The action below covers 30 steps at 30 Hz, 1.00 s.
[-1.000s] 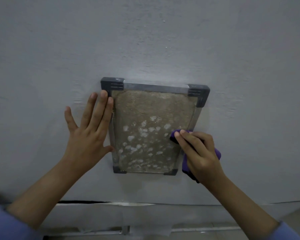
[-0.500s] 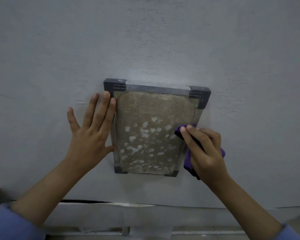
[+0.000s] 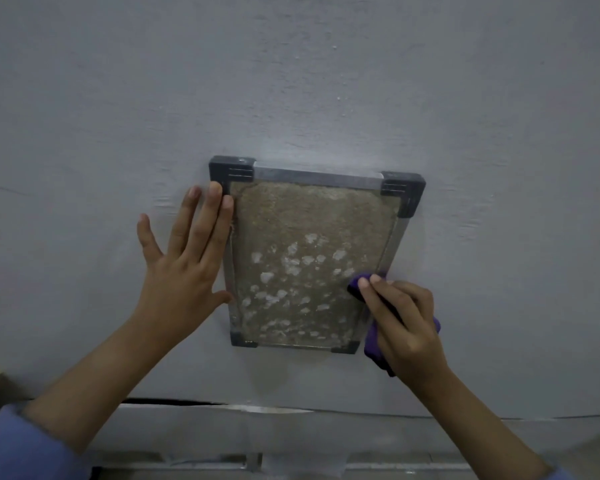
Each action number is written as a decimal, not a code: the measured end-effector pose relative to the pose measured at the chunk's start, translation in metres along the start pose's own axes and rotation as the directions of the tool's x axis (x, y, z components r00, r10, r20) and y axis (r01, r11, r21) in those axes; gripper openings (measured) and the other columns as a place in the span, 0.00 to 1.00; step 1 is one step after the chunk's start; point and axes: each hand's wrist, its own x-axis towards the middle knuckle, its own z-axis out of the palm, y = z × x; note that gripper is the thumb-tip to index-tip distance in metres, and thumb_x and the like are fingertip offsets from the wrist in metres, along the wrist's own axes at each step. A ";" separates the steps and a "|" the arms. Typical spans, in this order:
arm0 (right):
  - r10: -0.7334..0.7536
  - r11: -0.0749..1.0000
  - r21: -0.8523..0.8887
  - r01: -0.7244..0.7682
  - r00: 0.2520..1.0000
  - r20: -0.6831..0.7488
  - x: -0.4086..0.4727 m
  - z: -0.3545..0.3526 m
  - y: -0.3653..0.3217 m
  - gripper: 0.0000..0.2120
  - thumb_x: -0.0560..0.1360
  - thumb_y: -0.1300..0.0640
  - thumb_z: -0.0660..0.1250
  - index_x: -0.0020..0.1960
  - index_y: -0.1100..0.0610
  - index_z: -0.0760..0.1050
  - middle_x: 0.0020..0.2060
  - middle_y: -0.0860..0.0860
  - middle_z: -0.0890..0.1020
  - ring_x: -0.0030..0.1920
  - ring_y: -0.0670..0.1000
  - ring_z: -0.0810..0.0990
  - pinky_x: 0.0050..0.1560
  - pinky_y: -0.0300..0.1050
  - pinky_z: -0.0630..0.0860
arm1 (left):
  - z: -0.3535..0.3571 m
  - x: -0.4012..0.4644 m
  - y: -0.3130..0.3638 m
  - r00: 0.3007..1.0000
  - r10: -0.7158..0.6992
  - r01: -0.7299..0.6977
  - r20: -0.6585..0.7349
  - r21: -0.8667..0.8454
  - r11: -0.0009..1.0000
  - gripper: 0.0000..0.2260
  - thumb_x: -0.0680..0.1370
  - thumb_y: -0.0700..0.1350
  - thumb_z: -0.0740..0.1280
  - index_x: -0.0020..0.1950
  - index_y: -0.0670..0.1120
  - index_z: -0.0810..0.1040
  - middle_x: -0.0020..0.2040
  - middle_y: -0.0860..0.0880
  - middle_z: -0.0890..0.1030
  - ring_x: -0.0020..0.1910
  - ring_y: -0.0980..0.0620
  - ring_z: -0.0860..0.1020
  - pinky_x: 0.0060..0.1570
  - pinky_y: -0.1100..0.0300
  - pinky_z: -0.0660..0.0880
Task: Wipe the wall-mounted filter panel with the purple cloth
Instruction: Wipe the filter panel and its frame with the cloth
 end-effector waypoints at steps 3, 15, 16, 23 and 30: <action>0.028 0.999 -0.018 -0.028 0.999 -0.047 0.005 0.007 0.002 0.14 0.79 0.66 0.64 0.64 0.67 0.73 0.60 0.59 0.75 0.53 0.59 0.74 0.56 0.50 0.75 | 0.001 0.001 0.001 1.000 -0.002 0.002 0.002 0.006 1.000 0.67 0.53 0.56 0.81 0.77 0.46 0.37 0.77 0.51 0.35 0.77 0.48 0.42 0.64 0.28 0.46; 0.036 0.999 0.002 -0.036 0.996 -0.082 0.012 -0.001 -0.005 0.14 0.81 0.65 0.61 0.65 0.67 0.72 0.59 0.60 0.76 0.54 0.59 0.74 0.58 0.47 0.72 | 0.002 0.001 0.001 1.000 0.003 -0.003 -0.016 0.005 1.000 0.68 0.53 0.55 0.81 0.77 0.46 0.38 0.77 0.51 0.36 0.77 0.48 0.42 0.64 0.27 0.46; 0.046 0.999 -0.007 -0.047 0.994 -0.103 0.018 0.001 -0.003 0.13 0.81 0.65 0.61 0.64 0.67 0.73 0.58 0.60 0.77 0.53 0.59 0.74 0.58 0.47 0.72 | 0.002 0.001 0.001 1.000 0.003 -0.002 -0.017 0.009 1.000 0.67 0.53 0.55 0.81 0.78 0.46 0.38 0.77 0.50 0.36 0.77 0.48 0.42 0.64 0.28 0.46; 0.046 0.999 -0.022 -0.045 0.996 0.082 -0.016 0.020 -0.019 0.23 0.68 0.70 0.73 0.62 0.65 0.74 0.57 0.60 0.80 0.53 0.58 0.74 0.51 0.52 0.78 | 0.005 0.002 0.002 1.000 0.000 0.001 -0.026 0.031 1.000 0.69 0.51 0.53 0.82 0.77 0.46 0.38 0.78 0.50 0.36 0.77 0.47 0.42 0.64 0.28 0.46; 0.081 0.996 0.045 -0.078 0.995 -0.060 0.014 0.002 -0.018 0.14 0.81 0.64 0.60 0.65 0.65 0.72 0.60 0.58 0.75 0.55 0.58 0.74 0.61 0.46 0.71 | 0.006 0.000 0.001 0.999 0.008 -0.006 -0.047 0.046 0.999 0.71 0.48 0.52 0.83 0.78 0.45 0.40 0.78 0.49 0.38 0.77 0.47 0.43 0.63 0.27 0.47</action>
